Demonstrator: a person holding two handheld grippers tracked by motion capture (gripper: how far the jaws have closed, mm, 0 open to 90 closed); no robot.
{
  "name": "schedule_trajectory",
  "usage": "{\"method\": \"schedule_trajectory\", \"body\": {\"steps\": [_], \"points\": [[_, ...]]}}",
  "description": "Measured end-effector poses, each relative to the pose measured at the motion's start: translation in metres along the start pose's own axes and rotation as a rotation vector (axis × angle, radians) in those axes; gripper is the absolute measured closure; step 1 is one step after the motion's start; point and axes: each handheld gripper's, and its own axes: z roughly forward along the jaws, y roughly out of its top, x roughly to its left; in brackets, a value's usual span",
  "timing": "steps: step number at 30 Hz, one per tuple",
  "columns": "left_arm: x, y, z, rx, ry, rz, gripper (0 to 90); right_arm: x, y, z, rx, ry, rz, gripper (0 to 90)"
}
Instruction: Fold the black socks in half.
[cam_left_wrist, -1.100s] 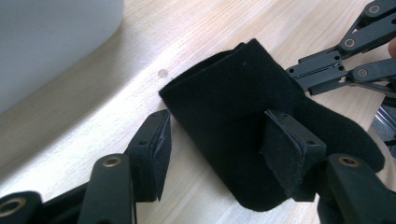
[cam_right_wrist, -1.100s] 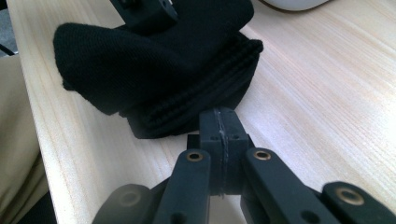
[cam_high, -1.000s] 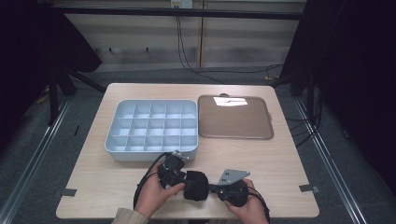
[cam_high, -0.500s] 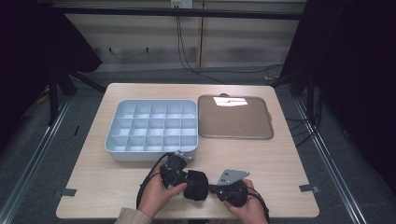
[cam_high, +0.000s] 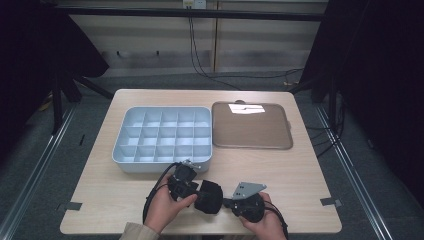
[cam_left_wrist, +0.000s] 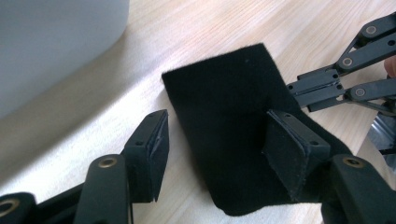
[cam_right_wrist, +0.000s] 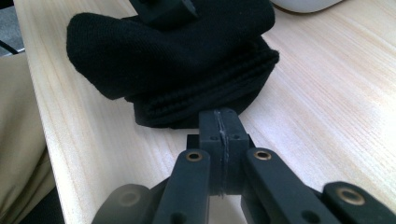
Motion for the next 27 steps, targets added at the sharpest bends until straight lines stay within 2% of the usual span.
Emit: {"method": "schedule_trajectory", "body": {"steps": [1, 2, 9, 10, 13, 27], "points": [[0.000, 0.000, 0.000, 0.000, 0.000, 0.000, 39.8, 0.000, 0.000, 0.000, 0.000, 0.000, 0.000, 90.0], [0.001, -0.002, 0.001, -0.003, -0.009, -0.018, 39.6, 0.000, 0.000, 0.000, -0.002, -0.001, -0.003, 90.0], [0.002, -0.005, 0.009, 0.000, -0.024, -0.023, 39.0, 0.001, 0.001, 0.002, -0.008, 0.004, 0.001, 90.0], [0.001, -0.005, 0.011, -0.001, -0.026, -0.037, 38.8, 0.001, 0.000, 0.002, -0.009, 0.005, 0.001, 90.0], [0.000, -0.004, 0.013, 0.000, -0.030, -0.043, 38.6, 0.001, 0.000, 0.002, -0.009, 0.006, 0.003, 90.0], [-0.001, -0.001, 0.017, 0.000, -0.030, -0.046, 36.8, 0.001, 0.001, 0.002, -0.010, 0.004, 0.001, 90.0]]}}
